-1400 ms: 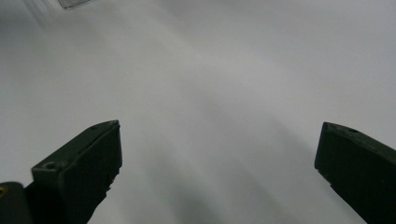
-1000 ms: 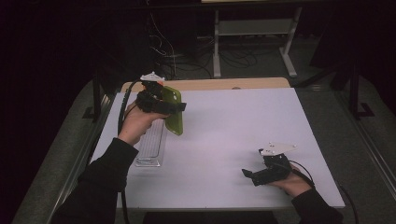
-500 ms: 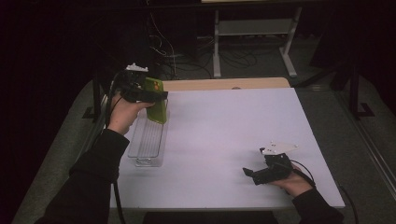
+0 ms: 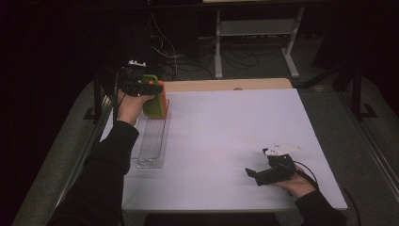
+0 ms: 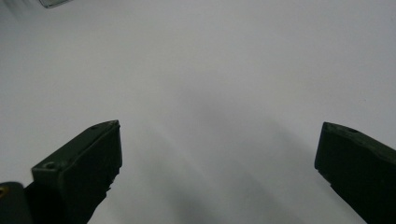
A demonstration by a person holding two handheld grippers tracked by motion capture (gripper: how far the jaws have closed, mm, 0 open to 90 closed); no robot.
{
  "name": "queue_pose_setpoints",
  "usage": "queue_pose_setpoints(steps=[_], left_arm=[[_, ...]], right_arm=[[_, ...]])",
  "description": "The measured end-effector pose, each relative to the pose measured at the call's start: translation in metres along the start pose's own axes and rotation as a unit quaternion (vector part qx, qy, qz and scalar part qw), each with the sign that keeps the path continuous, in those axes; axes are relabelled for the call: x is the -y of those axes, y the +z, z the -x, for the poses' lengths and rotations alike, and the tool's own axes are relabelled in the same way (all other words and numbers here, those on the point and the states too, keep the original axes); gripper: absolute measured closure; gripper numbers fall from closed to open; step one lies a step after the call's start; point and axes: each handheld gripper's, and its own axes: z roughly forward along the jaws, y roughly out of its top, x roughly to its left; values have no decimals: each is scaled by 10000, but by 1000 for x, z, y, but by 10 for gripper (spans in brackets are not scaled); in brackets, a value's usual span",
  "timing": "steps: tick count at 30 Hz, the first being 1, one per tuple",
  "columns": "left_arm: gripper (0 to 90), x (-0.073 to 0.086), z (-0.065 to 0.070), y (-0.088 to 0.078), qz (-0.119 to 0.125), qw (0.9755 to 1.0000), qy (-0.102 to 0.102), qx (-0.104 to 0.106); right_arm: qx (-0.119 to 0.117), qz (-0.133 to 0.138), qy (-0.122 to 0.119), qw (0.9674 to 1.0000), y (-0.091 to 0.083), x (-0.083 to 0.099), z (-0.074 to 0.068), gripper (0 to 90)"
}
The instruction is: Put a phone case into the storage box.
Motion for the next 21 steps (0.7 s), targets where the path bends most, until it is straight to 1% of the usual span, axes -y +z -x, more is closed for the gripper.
queue_pose_setpoints(steps=[2, 4, 5, 6, 7, 8, 9, 10, 12, 13, 14, 16, 17, 20, 21], left_arm=[[143, 0, 1, 7, -25, 9999, -60, -133], [143, 1, 1, 12, -33, 9997, -103, -216], [142, 1, 1, 15, -46, 9995, -159, -270], [142, 2, 2, 17, -46, 9993, -166, -320], [142, 2, 2, 19, -92, 9993, -125, -338], [142, 2, 4, 22, -67, 9990, -189, -394], [142, 3, 5, 24, -102, 9989, -155, -433], [141, 3, 5, 27, -128, 9989, -169, -426], [141, 4, 7, 31, -199, 9985, -158, -495], [141, 4, 7, 32, -225, 9984, -127, -496], [140, 5, 8, 35, -235, 9982, -137, -544], [140, 7, 8, 38, -259, 9974, -50, -675], [140, 8, 8, 39, -256, 9970, -50, -727], [139, 12, 6, 43, -225, 9969, -110, -742], [139, 13, 6, 45, -248, 9968, -122, -746]], right_arm=[[5, 18, 1, 10000, 0, 0, 0, 0], [5, 20, -7, 10000, -1, 0, 0, 0], [0, 30, -14, 10000, -1, 0, 0, 0], [2, 15, -9, 10000, -1, 0, 0, 0], [6, 13, -11, 10000, -1, 0, 0, 0], [1, 11, -2, 10000, -1, 0, 0, 0], [-3, 11, 20, 10000, -1, 0, 0, 0], [-9, 22, 28, 10000, -2, 0, 0, 0], [-10, 32, 36, 10000, -2, 0, 0, 0], [-9, 44, 18, 10000, -2, 0, 0, 0], [-13, 51, 24, 10000, -2, 0, 0, 0], [-5, 62, 21, 10000, -2, 0, 0, 0], [-12, 65, 32, 10000, -3, 0, 0, 0], [-8, 79, 25, 10000, -3, -1, 0, 0], [-3, 82, 24, 10000, -3, -1, 0, 0]])
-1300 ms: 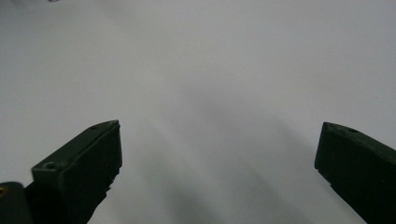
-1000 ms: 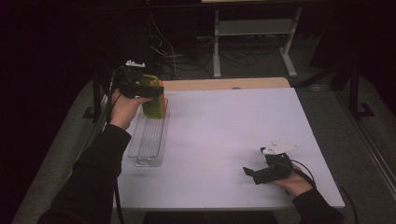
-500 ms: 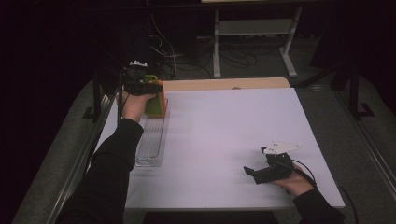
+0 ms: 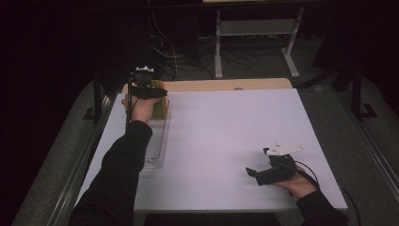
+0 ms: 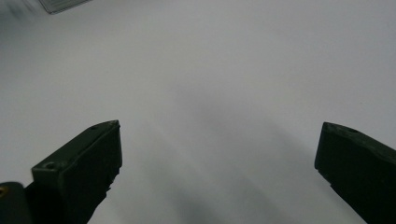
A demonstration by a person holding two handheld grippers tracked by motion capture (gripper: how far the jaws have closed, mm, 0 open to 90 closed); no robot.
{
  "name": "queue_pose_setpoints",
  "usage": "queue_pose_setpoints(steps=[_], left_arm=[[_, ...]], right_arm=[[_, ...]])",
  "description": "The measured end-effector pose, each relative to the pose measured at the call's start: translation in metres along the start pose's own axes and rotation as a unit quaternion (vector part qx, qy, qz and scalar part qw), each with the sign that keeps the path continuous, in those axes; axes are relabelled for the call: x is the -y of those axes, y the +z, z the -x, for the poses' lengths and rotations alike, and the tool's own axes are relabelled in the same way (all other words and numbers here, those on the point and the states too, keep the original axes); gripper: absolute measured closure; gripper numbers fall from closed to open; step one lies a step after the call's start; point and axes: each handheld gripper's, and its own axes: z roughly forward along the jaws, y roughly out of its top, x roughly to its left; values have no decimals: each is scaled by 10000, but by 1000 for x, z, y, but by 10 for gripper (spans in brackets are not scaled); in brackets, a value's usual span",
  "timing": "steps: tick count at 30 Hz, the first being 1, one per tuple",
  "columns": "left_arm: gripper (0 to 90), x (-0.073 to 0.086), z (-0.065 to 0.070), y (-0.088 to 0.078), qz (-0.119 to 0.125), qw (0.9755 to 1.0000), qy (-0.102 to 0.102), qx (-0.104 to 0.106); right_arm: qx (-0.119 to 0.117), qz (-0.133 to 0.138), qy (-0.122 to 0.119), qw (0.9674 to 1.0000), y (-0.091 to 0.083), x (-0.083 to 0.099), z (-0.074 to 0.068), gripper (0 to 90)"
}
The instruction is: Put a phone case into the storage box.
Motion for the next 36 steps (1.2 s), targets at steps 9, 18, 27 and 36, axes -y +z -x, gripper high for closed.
queue_pose_setpoints(steps=[9, 18, 27, 36], left_arm=[[136, 8, 0, 9, 21, 10000, -5, -23], [134, 10, 1, 13, -30, 10000, 60, -37], [133, 14, 3, 17, -58, 9999, 62, -71], [124, 18, 2, 20, -62, 9998, 147, -114]], right_arm=[[-4, 3, -28, 10000, 0, 0, 0, 0], [0, 4, -45, 10000, 0, 0, 0, 0], [-5, -15, -14, 10000, -1, 0, -1, 0], [-16, -27, -8, 10000, -1, 0, -1, 0]])
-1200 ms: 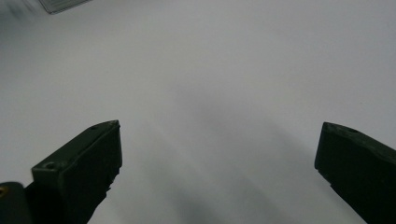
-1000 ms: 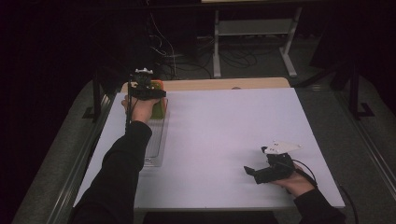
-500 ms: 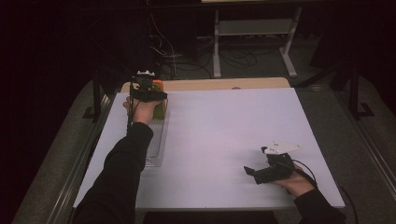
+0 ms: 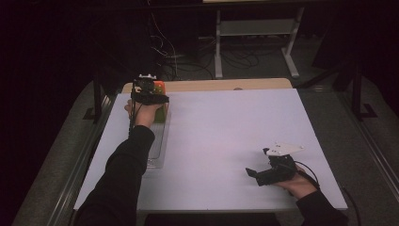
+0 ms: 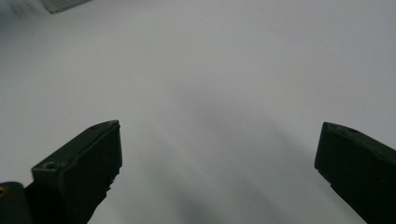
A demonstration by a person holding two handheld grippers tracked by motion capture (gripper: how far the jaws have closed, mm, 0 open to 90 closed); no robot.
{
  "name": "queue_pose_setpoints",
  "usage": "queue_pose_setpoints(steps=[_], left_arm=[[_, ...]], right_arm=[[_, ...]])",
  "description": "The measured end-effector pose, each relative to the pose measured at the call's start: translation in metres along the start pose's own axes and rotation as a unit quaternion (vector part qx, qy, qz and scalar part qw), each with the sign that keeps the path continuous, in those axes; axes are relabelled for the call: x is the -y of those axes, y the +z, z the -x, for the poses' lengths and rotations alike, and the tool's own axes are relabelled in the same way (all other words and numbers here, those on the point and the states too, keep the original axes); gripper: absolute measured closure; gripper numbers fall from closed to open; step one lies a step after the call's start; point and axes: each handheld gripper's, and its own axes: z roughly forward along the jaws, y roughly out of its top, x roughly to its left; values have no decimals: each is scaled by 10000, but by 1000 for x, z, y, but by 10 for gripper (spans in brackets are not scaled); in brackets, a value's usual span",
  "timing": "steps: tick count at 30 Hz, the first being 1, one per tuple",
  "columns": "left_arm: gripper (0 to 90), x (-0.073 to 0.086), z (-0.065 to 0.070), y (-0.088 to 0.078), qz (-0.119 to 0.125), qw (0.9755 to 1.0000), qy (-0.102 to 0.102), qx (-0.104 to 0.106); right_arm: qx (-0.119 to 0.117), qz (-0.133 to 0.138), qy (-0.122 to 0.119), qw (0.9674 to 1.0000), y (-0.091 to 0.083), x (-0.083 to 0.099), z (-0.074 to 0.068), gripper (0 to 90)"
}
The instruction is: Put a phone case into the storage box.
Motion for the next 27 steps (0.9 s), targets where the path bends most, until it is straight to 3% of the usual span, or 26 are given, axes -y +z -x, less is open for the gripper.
queue_pose_setpoints(steps=[11, 16, 27], left_arm=[[34, 0, -1, 2, -46, 9999, -106, -80], [4, 0, -3, 1, -1, 9999, -154, -19], [0, -1, -7, -3, 58, 9999, -132, 40]], right_arm=[[5, 9, -2, 10000, 0, 0, 0, 0], [4, 5, 3, 10000, 0, 0, 0, 0], [1, 2, 5, 10000, 0, 0, 0, 0]])
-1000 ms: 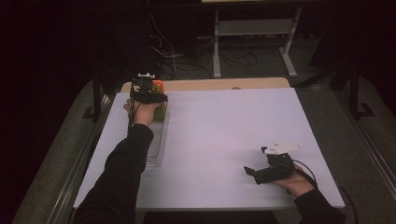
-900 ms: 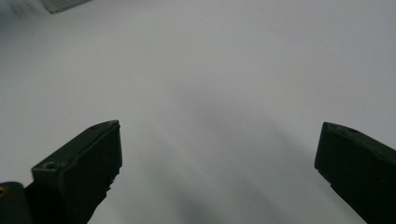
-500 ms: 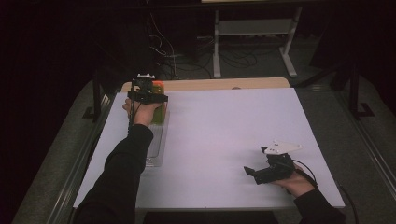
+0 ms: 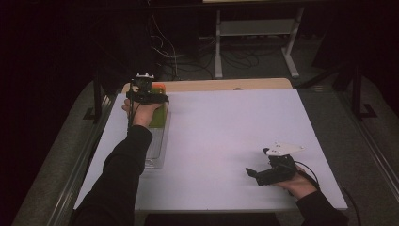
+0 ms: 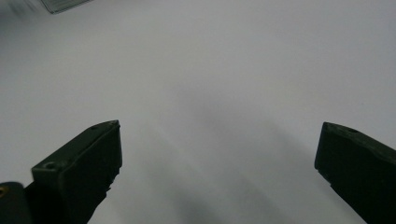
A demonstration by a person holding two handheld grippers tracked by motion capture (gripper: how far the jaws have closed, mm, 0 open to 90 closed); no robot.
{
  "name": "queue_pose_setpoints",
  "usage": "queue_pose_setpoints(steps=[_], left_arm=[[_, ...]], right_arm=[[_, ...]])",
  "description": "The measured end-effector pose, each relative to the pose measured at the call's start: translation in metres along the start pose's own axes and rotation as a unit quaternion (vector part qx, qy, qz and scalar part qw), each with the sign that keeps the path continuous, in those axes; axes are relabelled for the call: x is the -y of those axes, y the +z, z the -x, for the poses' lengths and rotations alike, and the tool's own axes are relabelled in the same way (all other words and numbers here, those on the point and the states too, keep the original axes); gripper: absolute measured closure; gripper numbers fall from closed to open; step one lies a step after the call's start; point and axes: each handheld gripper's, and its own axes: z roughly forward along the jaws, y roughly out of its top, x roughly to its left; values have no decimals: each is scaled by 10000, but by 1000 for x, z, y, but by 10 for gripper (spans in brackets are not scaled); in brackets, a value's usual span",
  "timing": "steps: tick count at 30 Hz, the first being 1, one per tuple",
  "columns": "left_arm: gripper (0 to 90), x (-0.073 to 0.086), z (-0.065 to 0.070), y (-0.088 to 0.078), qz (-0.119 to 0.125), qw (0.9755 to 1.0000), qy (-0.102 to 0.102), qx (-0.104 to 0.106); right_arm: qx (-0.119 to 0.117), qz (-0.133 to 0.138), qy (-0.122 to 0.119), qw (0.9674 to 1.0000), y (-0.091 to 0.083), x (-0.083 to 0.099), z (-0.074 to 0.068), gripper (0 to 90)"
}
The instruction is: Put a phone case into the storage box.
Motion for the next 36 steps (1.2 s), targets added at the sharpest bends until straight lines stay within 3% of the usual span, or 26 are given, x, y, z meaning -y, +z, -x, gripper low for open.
queue_pose_setpoints(steps=[7, 17, 23, 28, 30, 36], left_arm=[[0, -2, -3, -10, 84, 9999, 67, 110], [0, -1, -10, -32, 37, 9972, 242, 710], [0, 1, -8, -50, 158, 9904, 493, 1279], [0, 3, -7, -63, 306, 9816, 650, 1767], [0, 4, -4, -67, 354, 9780, 781, 1904], [0, 9, 2, -80, 480, 9701, 1003, 2158]], right_arm=[[16, -2, -5, 10000, 0, 0, 0, 0], [14, -9, -9, 10000, 0, 0, 0, 0], [18, -15, -36, 10000, 1, 0, 0, 0], [21, -32, -27, 10000, 1, 0, 0, 0], [21, -33, -24, 10000, 1, 0, 0, 0], [20, -32, -14, 10000, 1, 1, 0, 0]])
